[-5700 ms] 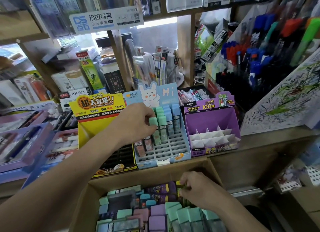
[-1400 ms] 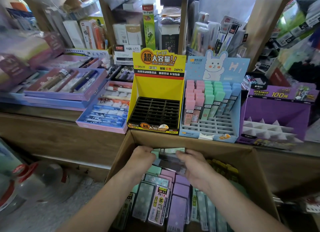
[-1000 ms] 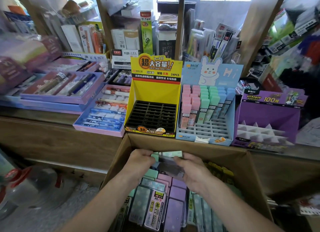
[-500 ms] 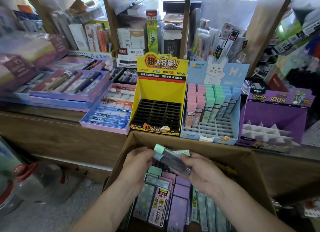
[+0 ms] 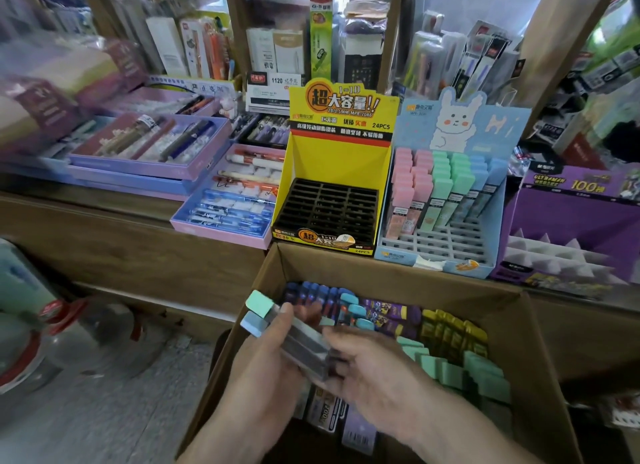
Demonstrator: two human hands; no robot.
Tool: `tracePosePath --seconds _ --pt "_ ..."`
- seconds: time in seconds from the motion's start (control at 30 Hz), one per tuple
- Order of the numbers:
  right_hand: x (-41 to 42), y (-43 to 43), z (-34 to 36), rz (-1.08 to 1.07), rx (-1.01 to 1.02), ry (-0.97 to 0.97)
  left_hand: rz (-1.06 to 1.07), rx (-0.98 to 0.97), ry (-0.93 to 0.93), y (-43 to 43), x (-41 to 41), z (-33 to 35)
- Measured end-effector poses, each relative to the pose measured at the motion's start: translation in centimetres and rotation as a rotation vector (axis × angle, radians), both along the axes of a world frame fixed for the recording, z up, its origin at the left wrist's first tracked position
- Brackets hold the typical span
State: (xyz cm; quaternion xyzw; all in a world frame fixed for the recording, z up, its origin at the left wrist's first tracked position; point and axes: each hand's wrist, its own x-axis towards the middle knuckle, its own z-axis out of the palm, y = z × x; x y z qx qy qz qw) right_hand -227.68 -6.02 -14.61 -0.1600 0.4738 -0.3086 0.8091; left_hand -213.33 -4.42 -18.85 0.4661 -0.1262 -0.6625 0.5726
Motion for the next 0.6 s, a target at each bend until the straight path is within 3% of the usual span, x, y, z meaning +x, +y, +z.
tracePosePath --seconds 0.23,0.47,0.6 --pt "-1.9 -2.0 -3.3 0.214 -0.595 0.713 0.118 0.116 0.0 1.5 1.5 -1.4" --pt "-0.6 -3.9 -6.2 0.507 -0.993 1.055 0.089 0.201 -0.027 2.1 1.4 -1.0" --pt "-0.1 -3.9 -6.6 0.67 -1.106 1.17 0.076 0.236 -0.012 2.1 1.4 -0.7"
